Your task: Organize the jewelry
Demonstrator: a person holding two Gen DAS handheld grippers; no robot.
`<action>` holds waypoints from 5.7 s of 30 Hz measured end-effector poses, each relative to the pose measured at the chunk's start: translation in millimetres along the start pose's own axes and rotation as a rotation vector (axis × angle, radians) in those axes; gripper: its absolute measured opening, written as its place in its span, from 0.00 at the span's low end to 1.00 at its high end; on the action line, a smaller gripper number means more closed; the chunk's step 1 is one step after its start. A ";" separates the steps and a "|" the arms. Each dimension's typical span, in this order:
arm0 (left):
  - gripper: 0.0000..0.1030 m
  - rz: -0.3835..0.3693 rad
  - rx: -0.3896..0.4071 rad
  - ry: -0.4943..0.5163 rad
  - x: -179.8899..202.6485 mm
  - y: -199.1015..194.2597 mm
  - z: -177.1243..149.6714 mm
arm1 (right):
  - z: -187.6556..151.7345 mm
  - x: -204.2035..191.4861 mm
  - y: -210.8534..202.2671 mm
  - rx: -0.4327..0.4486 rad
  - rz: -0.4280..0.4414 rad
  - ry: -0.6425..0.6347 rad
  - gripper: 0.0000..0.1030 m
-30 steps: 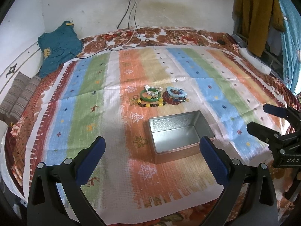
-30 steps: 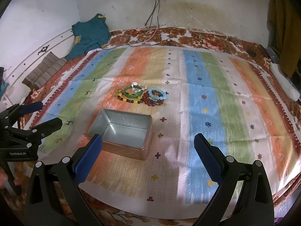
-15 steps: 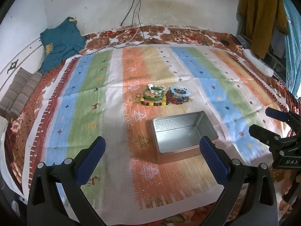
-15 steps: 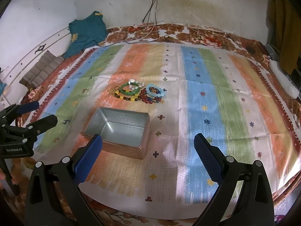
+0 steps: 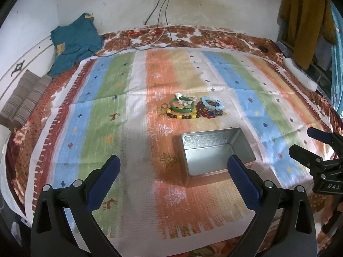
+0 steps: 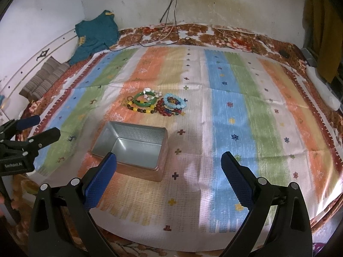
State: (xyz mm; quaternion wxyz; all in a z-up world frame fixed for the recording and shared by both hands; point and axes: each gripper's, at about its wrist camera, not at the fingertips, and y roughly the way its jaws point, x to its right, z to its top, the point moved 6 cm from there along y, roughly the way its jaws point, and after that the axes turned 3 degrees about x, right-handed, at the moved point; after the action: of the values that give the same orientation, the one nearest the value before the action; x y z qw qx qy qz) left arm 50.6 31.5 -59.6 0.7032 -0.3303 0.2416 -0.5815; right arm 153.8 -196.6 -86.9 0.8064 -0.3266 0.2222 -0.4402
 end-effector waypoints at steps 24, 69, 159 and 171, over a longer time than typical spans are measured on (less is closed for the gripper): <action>0.95 0.035 -0.065 -0.021 -13.9 45.3 41.2 | 34.8 17.0 37.3 -0.050 -0.051 -0.019 0.96; 0.94 0.034 -0.173 -0.026 -12.5 180.5 111.9 | 73.7 62.6 169.6 -0.246 -0.098 0.095 0.96; 0.08 -0.071 -0.201 -0.008 9.4 209.7 140.0 | 110.9 35.0 200.1 -0.166 0.004 0.003 0.12; 0.08 -0.122 -0.097 0.025 26.7 152.6 139.0 | 113.8 17.3 156.3 -0.057 0.085 -0.005 0.12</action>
State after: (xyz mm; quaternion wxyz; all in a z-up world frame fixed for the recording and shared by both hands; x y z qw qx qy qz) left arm 257.2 47.0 -79.7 0.6467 -0.3706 0.2575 -0.6149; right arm 324.5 -111.4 -122.8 0.8152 -0.3410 0.2463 -0.3981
